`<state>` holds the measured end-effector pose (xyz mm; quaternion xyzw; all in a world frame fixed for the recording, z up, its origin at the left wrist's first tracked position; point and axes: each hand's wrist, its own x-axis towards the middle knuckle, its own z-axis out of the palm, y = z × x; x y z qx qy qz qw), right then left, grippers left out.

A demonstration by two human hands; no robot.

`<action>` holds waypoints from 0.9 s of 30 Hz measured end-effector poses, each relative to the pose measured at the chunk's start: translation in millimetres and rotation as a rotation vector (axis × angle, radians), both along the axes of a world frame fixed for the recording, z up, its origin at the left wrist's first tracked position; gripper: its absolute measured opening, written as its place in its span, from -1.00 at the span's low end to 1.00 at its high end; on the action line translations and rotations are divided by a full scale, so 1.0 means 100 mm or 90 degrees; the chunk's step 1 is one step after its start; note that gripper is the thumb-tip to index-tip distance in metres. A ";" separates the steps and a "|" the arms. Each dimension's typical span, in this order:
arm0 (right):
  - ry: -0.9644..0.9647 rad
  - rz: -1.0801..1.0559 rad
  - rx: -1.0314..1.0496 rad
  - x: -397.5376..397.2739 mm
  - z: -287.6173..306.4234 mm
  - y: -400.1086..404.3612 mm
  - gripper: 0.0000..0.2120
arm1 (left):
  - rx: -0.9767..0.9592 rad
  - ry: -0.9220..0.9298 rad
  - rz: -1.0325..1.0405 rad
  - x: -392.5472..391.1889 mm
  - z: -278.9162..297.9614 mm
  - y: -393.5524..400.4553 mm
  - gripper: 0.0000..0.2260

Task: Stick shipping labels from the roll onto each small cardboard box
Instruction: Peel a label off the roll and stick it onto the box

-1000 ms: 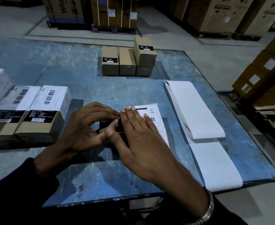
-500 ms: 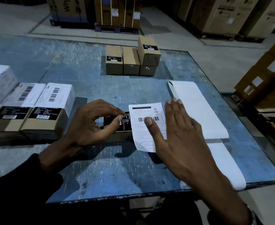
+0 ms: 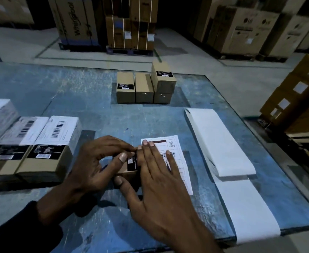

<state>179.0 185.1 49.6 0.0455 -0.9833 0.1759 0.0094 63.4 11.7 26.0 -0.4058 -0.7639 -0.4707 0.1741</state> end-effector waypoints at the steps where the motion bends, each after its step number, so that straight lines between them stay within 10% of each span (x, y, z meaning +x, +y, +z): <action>1: -0.001 0.008 -0.011 0.01 0.00 0.01 -0.19 | -0.003 0.001 -0.002 0.00 0.00 0.00 -0.69; 15: -0.064 -0.179 -0.004 0.06 0.16 0.69 -0.05 | 0.002 0.012 0.029 0.03 0.02 0.04 -0.77; 27: -0.036 -0.057 0.023 0.08 -0.04 0.47 -0.20 | -0.010 0.020 0.045 0.01 0.02 0.04 -0.78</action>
